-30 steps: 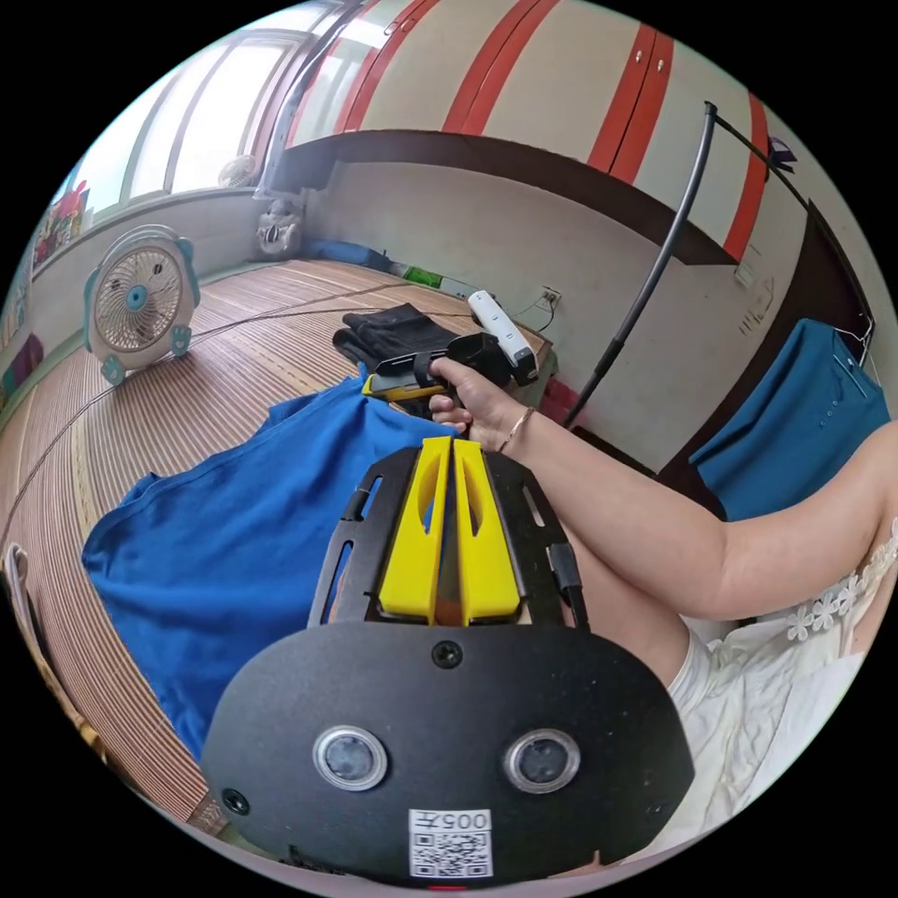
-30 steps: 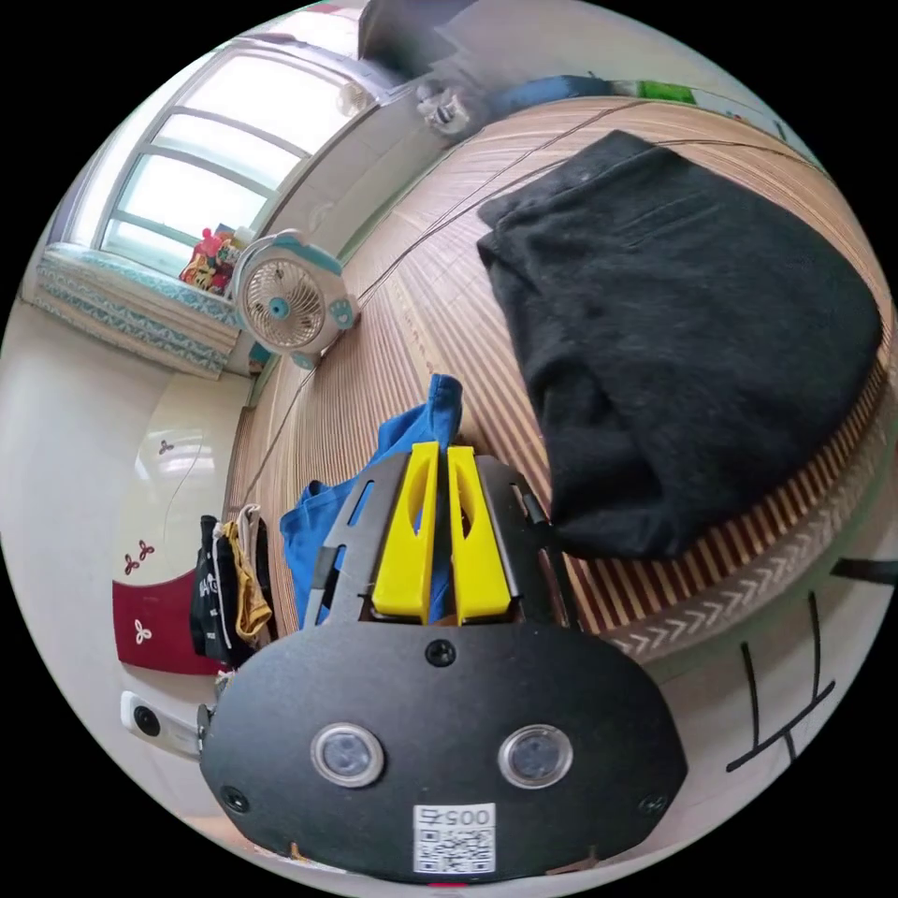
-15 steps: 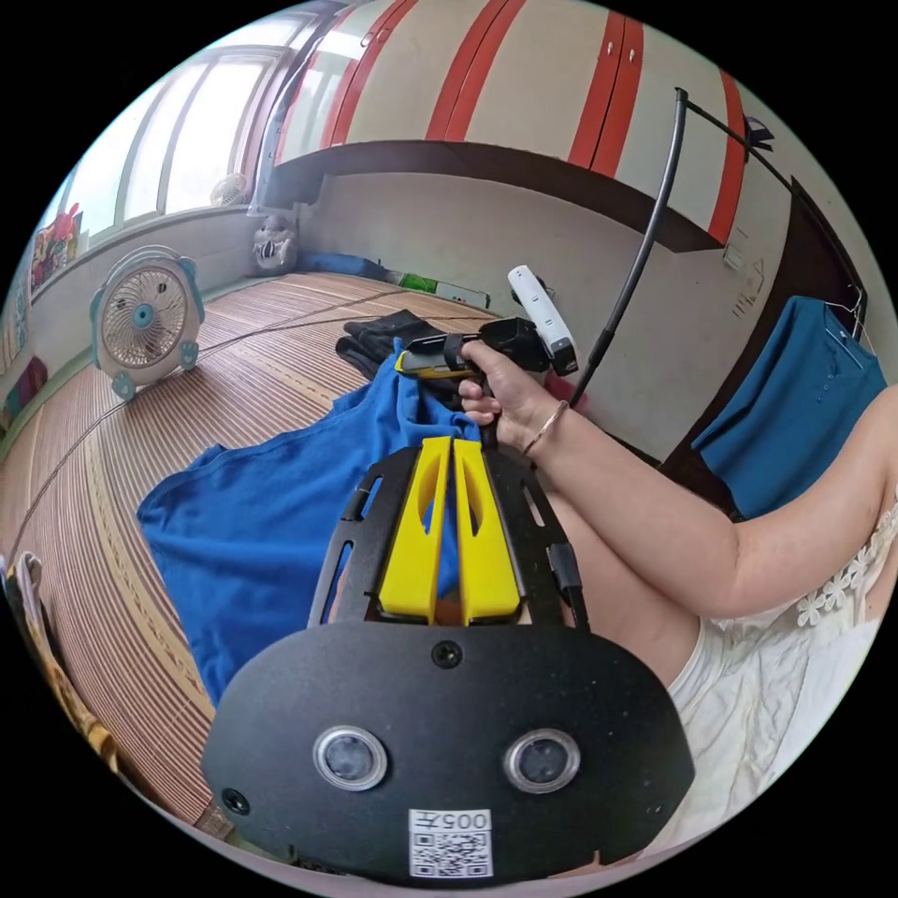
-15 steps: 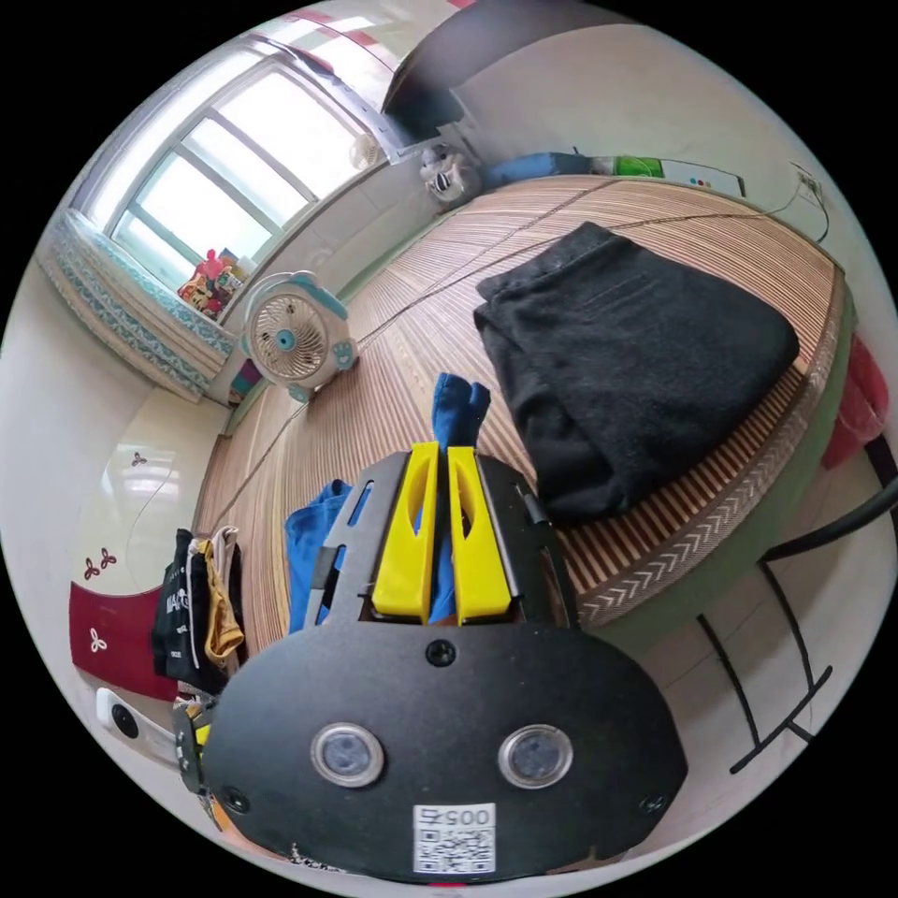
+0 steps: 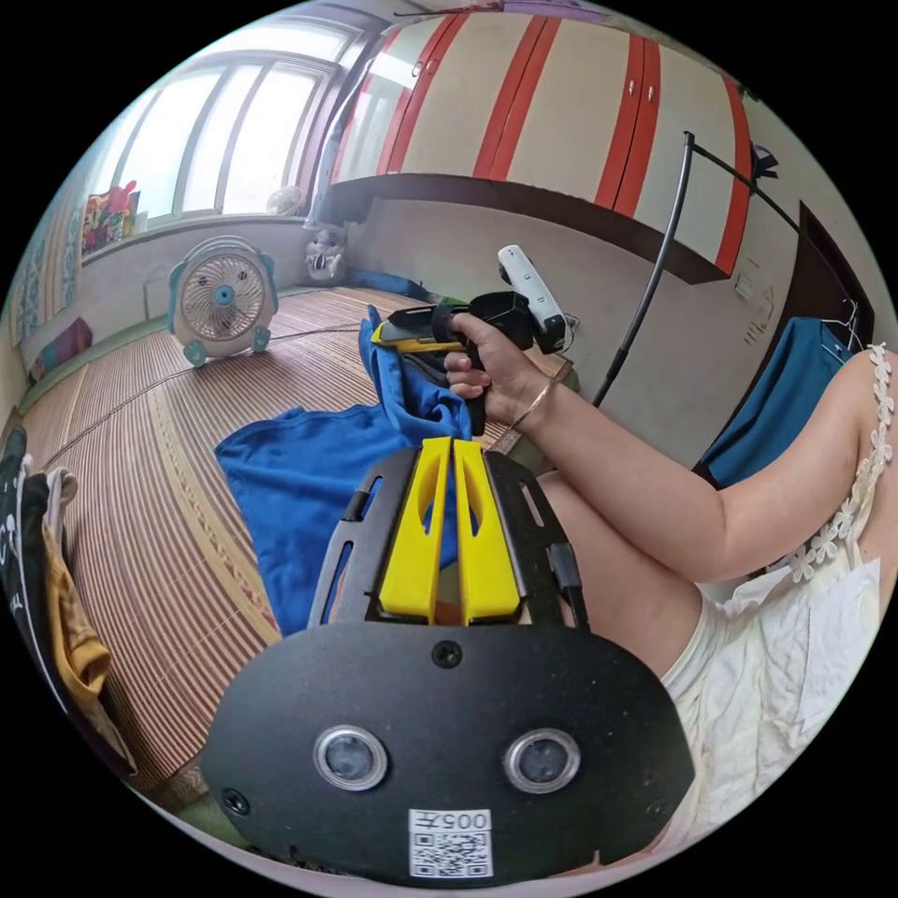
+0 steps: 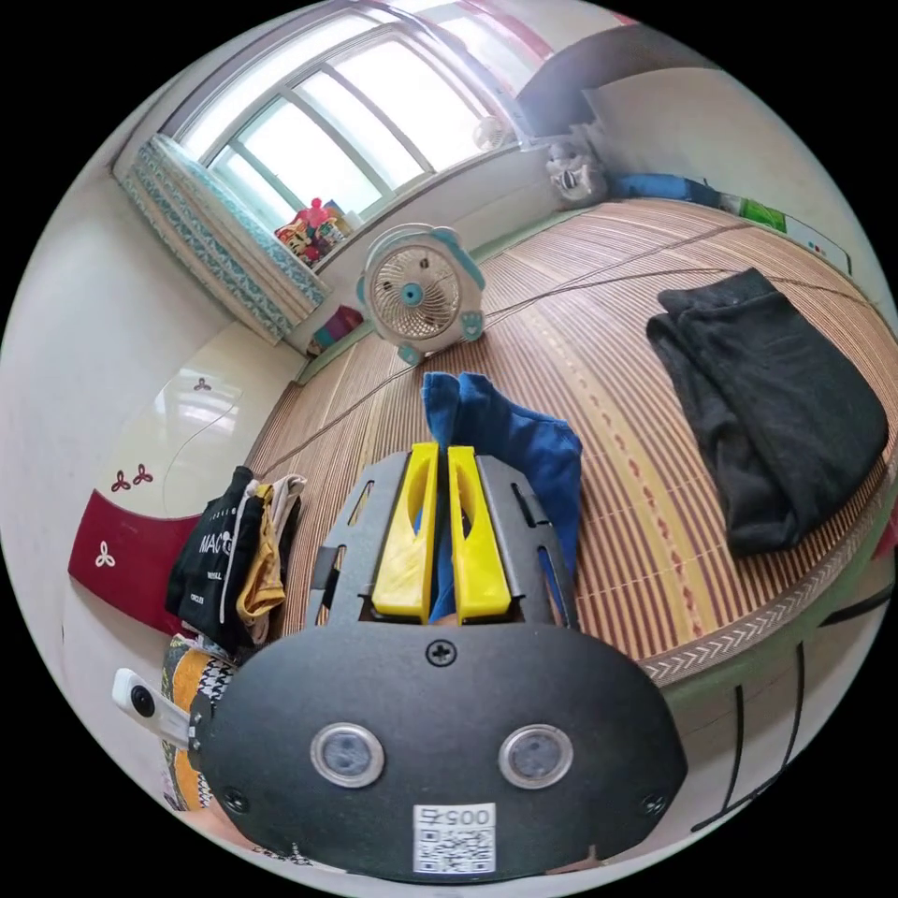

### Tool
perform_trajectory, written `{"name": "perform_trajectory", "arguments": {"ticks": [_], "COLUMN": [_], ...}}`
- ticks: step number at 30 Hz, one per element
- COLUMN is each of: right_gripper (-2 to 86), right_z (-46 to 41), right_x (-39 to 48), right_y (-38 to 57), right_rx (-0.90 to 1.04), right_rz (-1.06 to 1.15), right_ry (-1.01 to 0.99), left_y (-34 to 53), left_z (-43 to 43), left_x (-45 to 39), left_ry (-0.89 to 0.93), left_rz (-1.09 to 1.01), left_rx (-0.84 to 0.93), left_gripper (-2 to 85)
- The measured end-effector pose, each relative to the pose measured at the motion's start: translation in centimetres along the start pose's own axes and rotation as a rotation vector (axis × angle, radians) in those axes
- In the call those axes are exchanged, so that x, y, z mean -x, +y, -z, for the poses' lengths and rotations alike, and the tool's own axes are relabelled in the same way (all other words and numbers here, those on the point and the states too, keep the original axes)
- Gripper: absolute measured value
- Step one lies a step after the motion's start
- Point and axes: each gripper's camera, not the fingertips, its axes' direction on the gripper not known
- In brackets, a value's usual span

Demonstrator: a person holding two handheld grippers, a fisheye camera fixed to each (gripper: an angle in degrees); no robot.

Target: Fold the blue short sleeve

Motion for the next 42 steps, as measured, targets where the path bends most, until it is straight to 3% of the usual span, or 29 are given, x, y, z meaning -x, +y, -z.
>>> {"name": "perform_trajectory", "arguments": {"ticks": [14,26,32,42], "right_gripper": [-1.2,6.7,8.6,7.3], "right_z": [-7.3,-16.4,-13.2,-7.2], "right_x": [10.2,11.5,11.7,7.0], "right_y": [1.9,3.8,3.7,3.0], "right_rx": [0.116,0.308,0.230,0.152], "right_rz": [0.166,0.130,0.158,0.115], "right_ry": [0.039,0.087,-0.032,0.033], "left_y": [4.9,6.0,6.5,6.4], "left_z": [2.8,-0.5,-1.8,0.8], "left_x": [2.3,3.9,4.9,3.2], "left_ry": [-0.118,-0.265,-0.297,-0.299], "left_rz": [0.122,0.185,0.246,0.256], "left_rx": [0.029,0.265,0.348,0.185], "left_gripper": [0.1,0.1,0.1,0.0]}}
